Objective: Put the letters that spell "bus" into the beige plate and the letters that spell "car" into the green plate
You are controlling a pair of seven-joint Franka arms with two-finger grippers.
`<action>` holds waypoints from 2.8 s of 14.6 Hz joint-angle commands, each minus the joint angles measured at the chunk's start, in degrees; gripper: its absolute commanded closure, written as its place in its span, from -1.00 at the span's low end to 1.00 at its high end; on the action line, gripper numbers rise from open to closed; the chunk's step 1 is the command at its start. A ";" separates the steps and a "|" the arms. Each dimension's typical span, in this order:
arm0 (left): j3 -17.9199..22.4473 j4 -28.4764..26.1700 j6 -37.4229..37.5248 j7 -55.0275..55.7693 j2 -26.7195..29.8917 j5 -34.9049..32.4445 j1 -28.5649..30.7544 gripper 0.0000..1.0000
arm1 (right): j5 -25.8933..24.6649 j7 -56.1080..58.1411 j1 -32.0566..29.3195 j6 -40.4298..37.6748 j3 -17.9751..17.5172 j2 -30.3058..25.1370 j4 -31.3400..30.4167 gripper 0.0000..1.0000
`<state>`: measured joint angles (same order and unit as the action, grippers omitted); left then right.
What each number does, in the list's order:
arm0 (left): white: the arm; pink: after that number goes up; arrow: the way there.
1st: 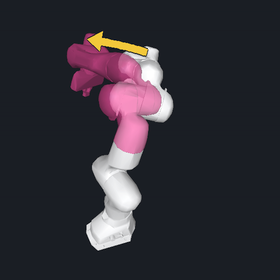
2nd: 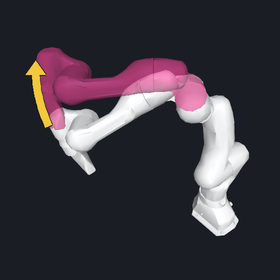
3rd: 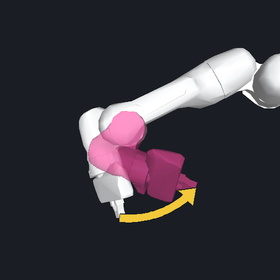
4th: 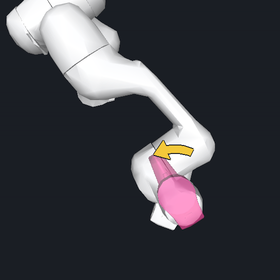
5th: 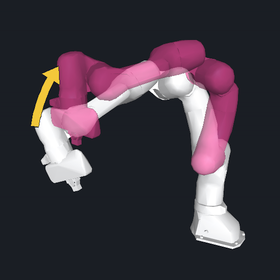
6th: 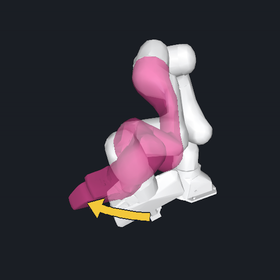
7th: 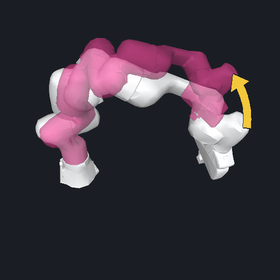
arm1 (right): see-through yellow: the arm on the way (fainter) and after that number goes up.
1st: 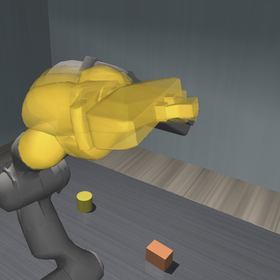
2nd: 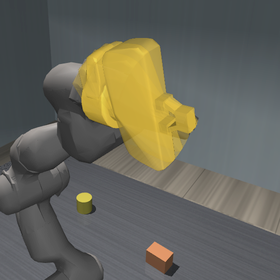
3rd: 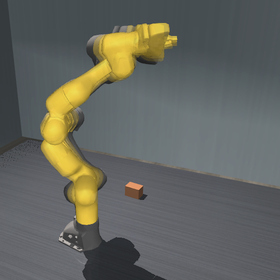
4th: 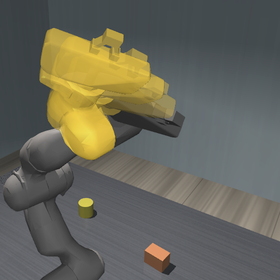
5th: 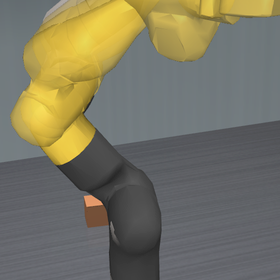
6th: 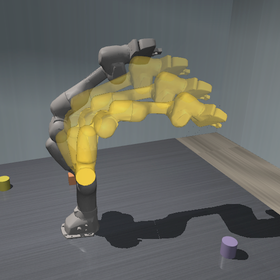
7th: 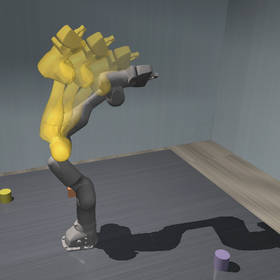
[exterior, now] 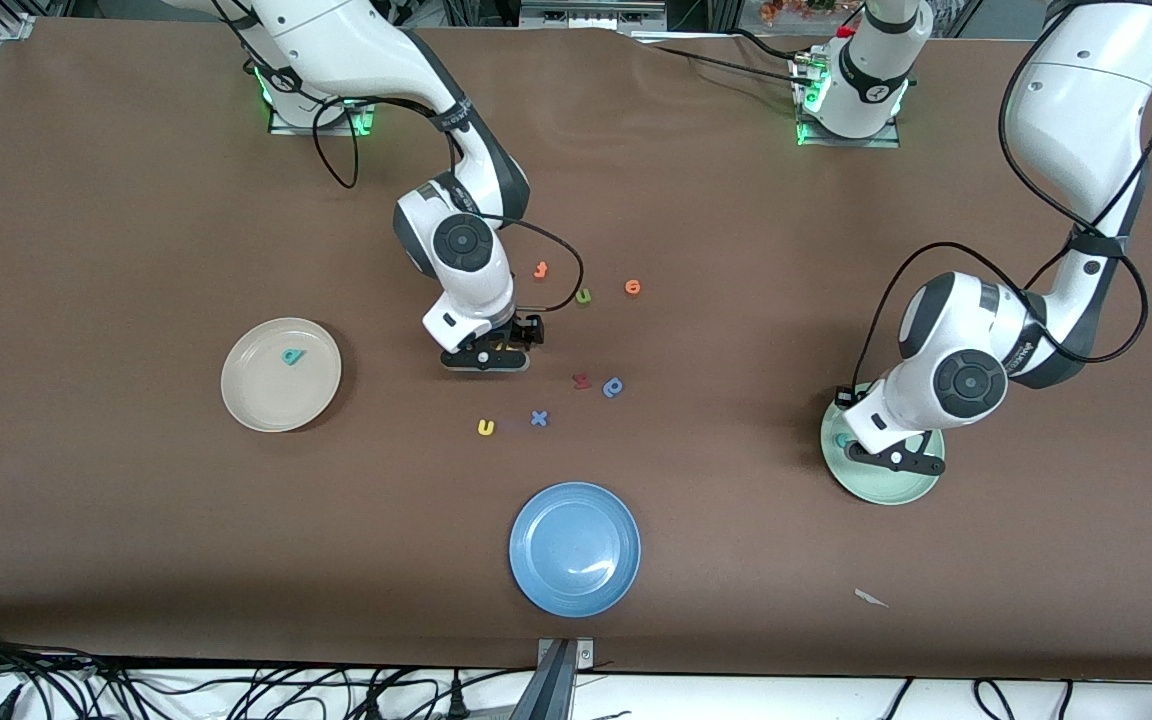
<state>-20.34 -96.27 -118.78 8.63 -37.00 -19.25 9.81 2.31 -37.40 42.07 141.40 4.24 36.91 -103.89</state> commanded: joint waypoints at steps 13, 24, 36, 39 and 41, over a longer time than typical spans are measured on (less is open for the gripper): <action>-4.01 5.12 27.54 -4.40 26.70 15.88 3.02 -1.00 | -0.20 -0.57 0.29 -0.16 0.33 1.67 2.37 0.06; 15.15 4.00 29.23 -5.99 35.94 19.61 -12.27 -1.00 | -0.11 -0.84 0.38 1.42 0.24 2.82 2.38 0.28; 17.96 -0.85 24.13 -5.99 40.60 19.16 -12.19 -1.00 | 0.15 10.21 -3.65 -9.28 0.86 -2.44 3.87 0.87; 17.61 0.03 24.83 -5.82 40.25 19.16 -12.89 -1.00 | 0.24 19.95 -3.84 -13.15 5.24 -4.82 2.47 0.87; 17.61 0.73 26.05 -5.90 39.99 19.16 -13.15 -1.00 | 0.24 28.65 -3.84 -13.17 9.19 -7.36 -1.12 0.87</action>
<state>-3.00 -95.66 -93.48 3.73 2.41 -0.18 -2.67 2.34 -16.18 38.18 128.54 10.72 32.80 -100.55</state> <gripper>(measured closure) 0.000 0.718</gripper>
